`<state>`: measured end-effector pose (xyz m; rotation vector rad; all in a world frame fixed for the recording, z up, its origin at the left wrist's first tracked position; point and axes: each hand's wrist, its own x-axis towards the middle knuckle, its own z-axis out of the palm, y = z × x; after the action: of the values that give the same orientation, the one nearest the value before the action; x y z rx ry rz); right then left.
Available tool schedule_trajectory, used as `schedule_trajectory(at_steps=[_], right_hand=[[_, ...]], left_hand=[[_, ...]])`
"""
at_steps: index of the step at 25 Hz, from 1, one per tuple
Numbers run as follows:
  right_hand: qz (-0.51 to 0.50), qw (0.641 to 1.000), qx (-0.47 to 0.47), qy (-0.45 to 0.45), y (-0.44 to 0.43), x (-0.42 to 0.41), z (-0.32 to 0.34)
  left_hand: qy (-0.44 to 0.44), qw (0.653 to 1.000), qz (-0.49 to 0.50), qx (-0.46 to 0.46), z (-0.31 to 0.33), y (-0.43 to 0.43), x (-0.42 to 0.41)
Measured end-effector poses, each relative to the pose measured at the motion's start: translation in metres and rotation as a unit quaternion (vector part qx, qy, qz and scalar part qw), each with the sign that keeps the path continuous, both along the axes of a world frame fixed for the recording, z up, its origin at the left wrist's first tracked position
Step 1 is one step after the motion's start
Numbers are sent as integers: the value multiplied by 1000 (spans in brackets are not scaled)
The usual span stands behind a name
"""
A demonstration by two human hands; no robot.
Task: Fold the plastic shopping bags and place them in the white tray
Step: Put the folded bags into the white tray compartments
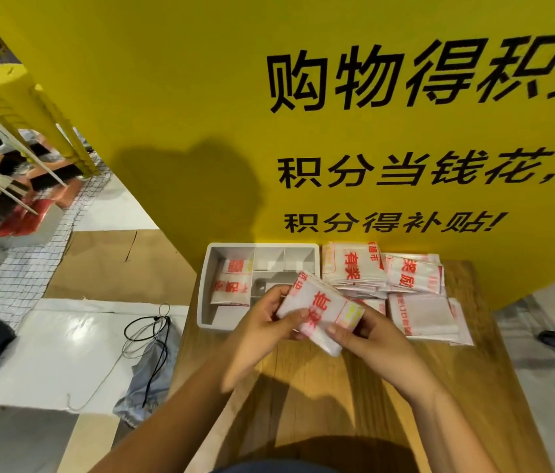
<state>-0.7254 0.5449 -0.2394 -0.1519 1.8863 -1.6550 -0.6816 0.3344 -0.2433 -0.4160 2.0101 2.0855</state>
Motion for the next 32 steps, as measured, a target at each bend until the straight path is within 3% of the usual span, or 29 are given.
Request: schedule_trajectory(at_steps=[2,5,8,11,15,20,29,32], right_hand=[[-63,997,30,13,6,0,-12],[-198,960,153,129,15,-24,-24],[-199,906,291,235,10,-63,-24],[-175,888,373,202,-2,-96,-27],[-174,915,332,149,-11,-107,-31],[-199,928,265,170,-8,-101,-33],[-204,967,139,65,-5,-90,-18],[-195,964,157,95,-5,-85,-16]], left_hand=[[-18,998,51,9,-4,-16,7],[-26,992,124,19,-6,-36,7],[-39,983,178,6,-6,-42,3],[-44,981,188,-2,-6,-48,5],[-45,976,213,-27,-6,-65,12],[-69,969,234,-28,-12,-80,12],[-51,975,218,-3,-11,-73,6],[-52,975,216,2,-11,-73,8]])
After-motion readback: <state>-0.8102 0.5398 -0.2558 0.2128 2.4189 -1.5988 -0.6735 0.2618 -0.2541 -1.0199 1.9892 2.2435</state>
